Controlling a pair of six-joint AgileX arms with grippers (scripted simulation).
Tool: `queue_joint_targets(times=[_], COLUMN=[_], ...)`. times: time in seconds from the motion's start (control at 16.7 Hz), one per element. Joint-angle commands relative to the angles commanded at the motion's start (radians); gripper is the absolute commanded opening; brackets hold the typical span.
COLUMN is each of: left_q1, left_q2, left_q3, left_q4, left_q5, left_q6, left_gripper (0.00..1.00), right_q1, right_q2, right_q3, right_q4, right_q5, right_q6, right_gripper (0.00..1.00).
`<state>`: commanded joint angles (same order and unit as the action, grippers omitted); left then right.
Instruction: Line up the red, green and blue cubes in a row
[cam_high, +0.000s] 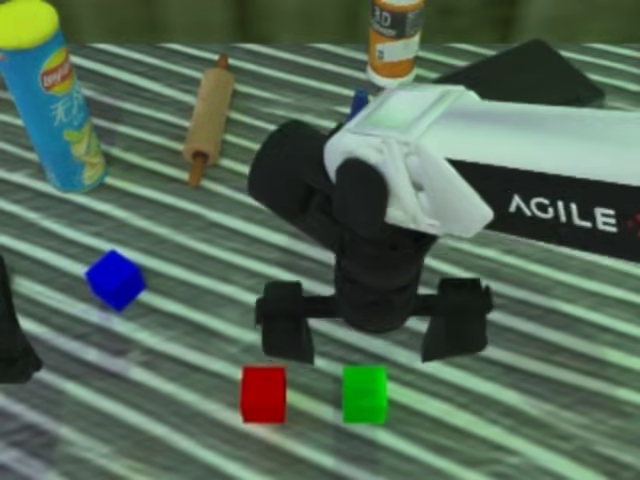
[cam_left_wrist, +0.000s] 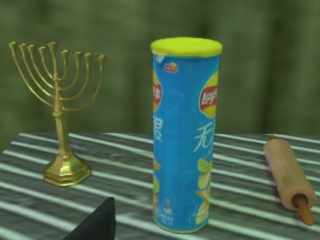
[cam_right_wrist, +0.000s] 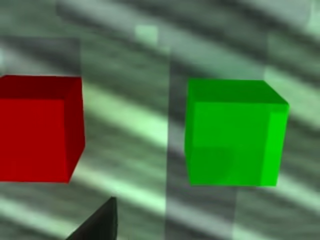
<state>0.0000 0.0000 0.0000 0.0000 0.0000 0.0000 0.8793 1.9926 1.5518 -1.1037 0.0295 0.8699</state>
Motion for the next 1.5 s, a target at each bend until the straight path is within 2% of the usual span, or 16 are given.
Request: queue_joint_targets(times=[0.36, 0.66, 1.08, 1.5], left_q1=[-0.001, -0.022, -0.071, -0.125], left_q2=[0.009, 0.194, 0.808, 1.478], left_q3=[0.008, 0.176, 0.614, 1.072], left_q4=[-0.006, -0.123, -0.443, -0.795], left_q5=[0.000, 0.003, 0.000, -0.001], left_q6=[0.003, 0.058, 0.205, 0.364], left_gripper=[1.00, 1.00, 1.00, 1.00], right_q1=[-0.010, -0.097, -0.339, -0.622], right_q2=[-0.010, -0.204, -0.740, -1.374], right_q3=[-0.006, -0.162, -0.626, -1.151], right_q4=[0.003, 0.102, 0.372, 0.719], right_q5=[0.002, 0.032, 0.065, 0.044], right_q6=[-0.005, -0.098, -0.355, -0.636], right_gripper=[1.00, 1.00, 1.00, 1.00])
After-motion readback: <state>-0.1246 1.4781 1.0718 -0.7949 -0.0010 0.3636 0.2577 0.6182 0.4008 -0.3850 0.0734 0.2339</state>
